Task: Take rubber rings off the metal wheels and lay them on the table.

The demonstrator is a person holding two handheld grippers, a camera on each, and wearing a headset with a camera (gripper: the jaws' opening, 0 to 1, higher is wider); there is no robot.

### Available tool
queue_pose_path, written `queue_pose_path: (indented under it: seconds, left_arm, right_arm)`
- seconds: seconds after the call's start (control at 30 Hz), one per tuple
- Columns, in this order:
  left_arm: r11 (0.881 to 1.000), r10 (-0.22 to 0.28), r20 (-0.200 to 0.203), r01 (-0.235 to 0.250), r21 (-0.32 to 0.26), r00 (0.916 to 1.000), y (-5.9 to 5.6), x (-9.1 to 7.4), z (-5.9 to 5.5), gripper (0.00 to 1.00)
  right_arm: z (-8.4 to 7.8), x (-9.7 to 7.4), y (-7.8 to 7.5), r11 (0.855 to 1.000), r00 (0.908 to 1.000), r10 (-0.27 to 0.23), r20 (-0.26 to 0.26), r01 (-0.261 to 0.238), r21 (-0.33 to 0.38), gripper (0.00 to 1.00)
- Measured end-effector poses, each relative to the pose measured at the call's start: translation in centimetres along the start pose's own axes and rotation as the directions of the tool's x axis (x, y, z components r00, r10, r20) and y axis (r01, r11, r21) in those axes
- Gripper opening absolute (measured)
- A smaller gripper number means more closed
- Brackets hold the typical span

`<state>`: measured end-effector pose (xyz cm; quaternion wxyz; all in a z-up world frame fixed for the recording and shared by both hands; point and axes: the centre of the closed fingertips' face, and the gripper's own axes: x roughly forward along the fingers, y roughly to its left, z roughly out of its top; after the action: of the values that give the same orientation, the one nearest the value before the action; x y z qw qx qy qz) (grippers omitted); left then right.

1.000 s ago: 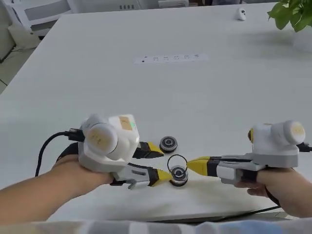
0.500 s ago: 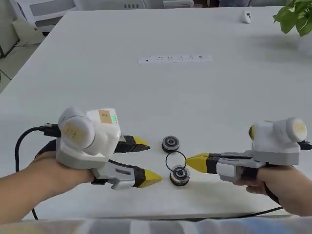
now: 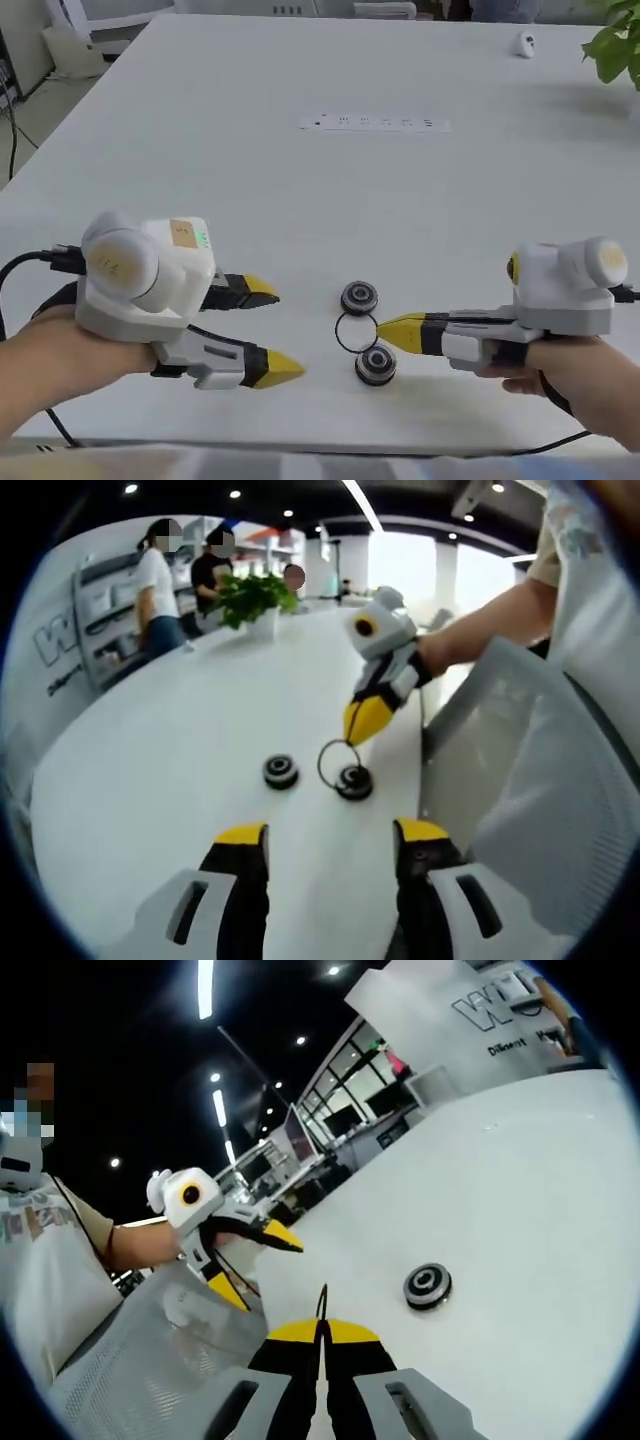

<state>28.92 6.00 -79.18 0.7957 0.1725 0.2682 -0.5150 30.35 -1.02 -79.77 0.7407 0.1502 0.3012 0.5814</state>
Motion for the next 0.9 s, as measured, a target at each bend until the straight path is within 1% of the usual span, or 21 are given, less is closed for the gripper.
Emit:
queue_pose_path:
  seconds: [0.27, 0.37, 0.5, 0.6, 0.63, 0.77, 0.87, 0.9]
  left_arm:
    - [1.0, 0.012, 0.001, -0.012, -0.018, 0.9999, 0.4, -0.7, -0.3, 0.52]
    - [1.0, 0.016, 0.001, -0.016, -0.023, 0.9999, 0.5, -0.8, -0.4, 0.52]
    - [0.999, 0.02, -0.003, -0.02, -0.029, 0.9998, 0.5, -0.9, -0.7, 0.53]
    - [0.999, 0.022, -0.002, -0.022, -0.033, 0.9998, 0.5, -1.1, -0.8, 0.53]
    - [0.999, 0.023, -0.003, -0.023, -0.034, 0.9997, 0.5, -1.1, -0.9, 0.53]
    - [0.999, 0.027, -0.008, -0.027, -0.035, 0.9996, 0.5, -1.4, -1.0, 0.53]
    - [0.999, 0.033, -0.006, -0.033, -0.039, 0.9994, 0.6, -1.5, -1.1, 0.53]
    - [0.999, 0.035, -0.005, -0.036, -0.038, 0.9994, 0.6, -1.6, -1.1, 0.53]
  right_arm:
    - [0.5, 1.0, 0.1, 0.999, 0.9991, 0.019, -0.039, -0.021, -0.031, 0.0]
    - [0.4, 1.6, 0.2, 0.998, 0.9976, 0.025, -0.064, -0.028, -0.052, 0.0]
    - [0.0, 2.2, -0.1, 0.997, 0.9942, 0.034, -0.102, -0.04, -0.066, 0.0]
    - [-0.5, 2.8, -0.2, 0.996, 0.9903, 0.04, -0.133, -0.05, -0.078, 0.0]
    - [-0.8, 3.0, -0.2, 0.994, 0.9879, 0.038, -0.15, -0.052, -0.091, 0.0]
    - [-1.5, 3.7, -0.1, 0.993, 0.9815, 0.047, -0.185, -0.067, -0.1, 0.0]
    - [-2.0, 4.3, -0.2, 0.991, 0.9763, 0.041, -0.213, -0.066, -0.116, 0.0]
    - [-2.3, 4.4, -0.5, 0.989, 0.9735, 0.027, -0.227, -0.059, -0.136, 0.0]
